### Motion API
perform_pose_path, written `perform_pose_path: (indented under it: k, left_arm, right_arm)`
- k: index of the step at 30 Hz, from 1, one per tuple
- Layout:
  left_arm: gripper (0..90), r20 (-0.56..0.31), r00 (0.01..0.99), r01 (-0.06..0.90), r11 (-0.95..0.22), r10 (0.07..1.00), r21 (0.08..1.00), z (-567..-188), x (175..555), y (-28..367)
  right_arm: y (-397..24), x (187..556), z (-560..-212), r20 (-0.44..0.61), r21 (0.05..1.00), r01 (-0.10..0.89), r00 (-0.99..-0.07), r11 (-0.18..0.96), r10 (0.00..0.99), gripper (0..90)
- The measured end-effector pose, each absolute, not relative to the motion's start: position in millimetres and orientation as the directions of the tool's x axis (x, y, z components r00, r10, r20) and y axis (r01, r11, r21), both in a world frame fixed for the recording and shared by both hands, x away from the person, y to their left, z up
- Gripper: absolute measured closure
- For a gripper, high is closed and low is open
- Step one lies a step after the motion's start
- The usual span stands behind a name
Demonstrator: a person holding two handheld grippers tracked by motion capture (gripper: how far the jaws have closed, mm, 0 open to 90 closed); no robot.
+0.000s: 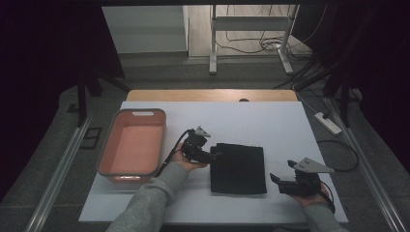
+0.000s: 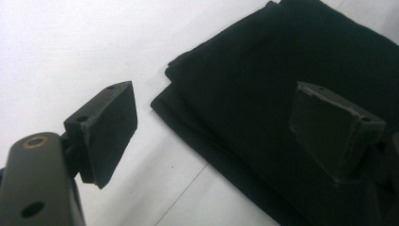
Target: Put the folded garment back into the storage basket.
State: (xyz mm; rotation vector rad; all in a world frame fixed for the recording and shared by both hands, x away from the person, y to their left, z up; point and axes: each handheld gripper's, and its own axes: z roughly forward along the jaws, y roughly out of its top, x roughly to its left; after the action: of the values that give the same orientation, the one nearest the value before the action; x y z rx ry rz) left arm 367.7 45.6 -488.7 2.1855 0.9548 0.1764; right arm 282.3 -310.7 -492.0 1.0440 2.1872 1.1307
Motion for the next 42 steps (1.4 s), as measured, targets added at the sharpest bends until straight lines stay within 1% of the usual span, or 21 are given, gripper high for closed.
perform_pose_path:
  k: [8,15,26,42]
  left_arm:
    - [16.4,-0.165,0.709,0.594,-0.454,0.686,0.664,-494.2,373.4,41.5]
    - [16.3,-0.153,0.7,0.602,-0.462,0.697,0.652,-498.0,378.3,39.4]
    - [15.7,-0.177,0.693,0.623,-0.458,0.698,0.633,-509.1,387.0,30.7]
    - [13.8,-0.17,0.684,0.646,-0.482,0.709,0.592,-522.5,394.8,21.4]
  right_arm:
    - [-311.8,282.5,-492.5,-0.055,0.828,0.419,-0.601,0.372,0.798,16.5]
    - [-311.0,282.5,-493.0,-0.056,0.827,0.419,-0.601,0.374,0.797,16.6]
    - [-311.7,283.2,-493.5,-0.054,0.826,0.421,-0.602,0.374,0.797,16.5]
    - [-311.9,283.5,-494.1,-0.05,0.826,0.423,-0.603,0.372,0.797,16.6]
